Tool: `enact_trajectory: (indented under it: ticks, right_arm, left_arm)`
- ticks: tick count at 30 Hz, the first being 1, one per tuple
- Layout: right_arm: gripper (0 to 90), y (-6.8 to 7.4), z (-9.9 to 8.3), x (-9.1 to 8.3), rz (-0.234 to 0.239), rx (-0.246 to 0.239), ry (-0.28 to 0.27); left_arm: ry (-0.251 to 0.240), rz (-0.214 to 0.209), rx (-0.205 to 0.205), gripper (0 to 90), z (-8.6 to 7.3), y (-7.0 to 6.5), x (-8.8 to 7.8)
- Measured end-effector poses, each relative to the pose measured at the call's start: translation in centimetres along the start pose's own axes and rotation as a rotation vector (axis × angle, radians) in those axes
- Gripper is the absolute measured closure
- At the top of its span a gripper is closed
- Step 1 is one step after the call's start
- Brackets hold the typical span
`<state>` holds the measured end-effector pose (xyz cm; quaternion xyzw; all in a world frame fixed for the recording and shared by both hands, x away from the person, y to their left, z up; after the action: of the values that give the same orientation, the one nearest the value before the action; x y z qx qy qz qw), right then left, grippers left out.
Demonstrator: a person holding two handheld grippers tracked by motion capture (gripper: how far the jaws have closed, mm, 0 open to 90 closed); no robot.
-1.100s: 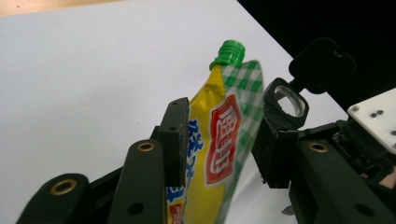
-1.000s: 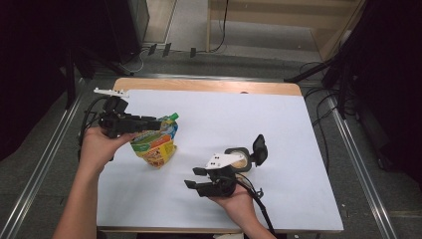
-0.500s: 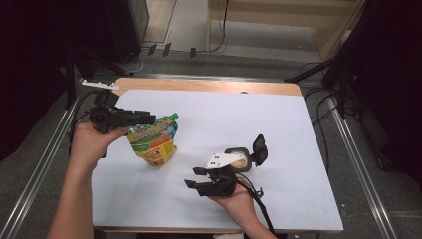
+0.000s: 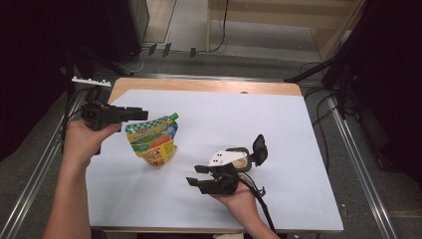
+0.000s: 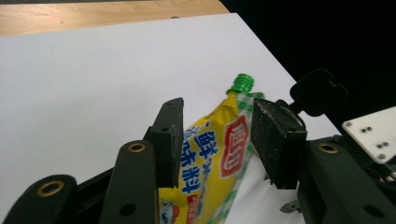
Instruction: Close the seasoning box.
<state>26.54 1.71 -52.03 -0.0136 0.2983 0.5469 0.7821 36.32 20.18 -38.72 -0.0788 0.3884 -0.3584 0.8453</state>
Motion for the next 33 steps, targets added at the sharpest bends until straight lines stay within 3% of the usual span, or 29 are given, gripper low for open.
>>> enact_trajectory:
  ticks: [8,12,26,33]
  right_arm:
    - [52.7,-0.2,0.8,-1.1,-0.015,-0.001,-0.002]
    - [54.0,-0.7,1.5,-2.2,-0.029,0.005,-0.015]
    - [59.2,-2.1,3.8,-6.6,-0.061,0.019,-0.05]
    - [69.0,-3.1,4.5,-9.0,-0.079,0.014,-0.046]
  left_arm:
    - [0.007,0.029,-0.02,51.1,-0.7,1.9,0.9]
    - [0.006,0.051,-0.007,49.8,-1.0,2.5,1.2]
    - [0.018,0.043,-0.01,48.9,-1.3,2.8,1.5]
    - [0.027,0.037,-0.012,48.4,-1.5,2.8,1.8]
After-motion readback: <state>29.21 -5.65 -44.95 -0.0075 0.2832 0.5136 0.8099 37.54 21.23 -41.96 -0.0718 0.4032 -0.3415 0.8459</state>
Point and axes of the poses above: each handheld gripper's, and its own axes: x roughly forward along the jaws, z roughly out of its top, y roughly to its left, the point moved 10 cm from there along x, roughly forward along the jaws, and after that the axes turned 3 degrees about z, right-handed, at the moved point
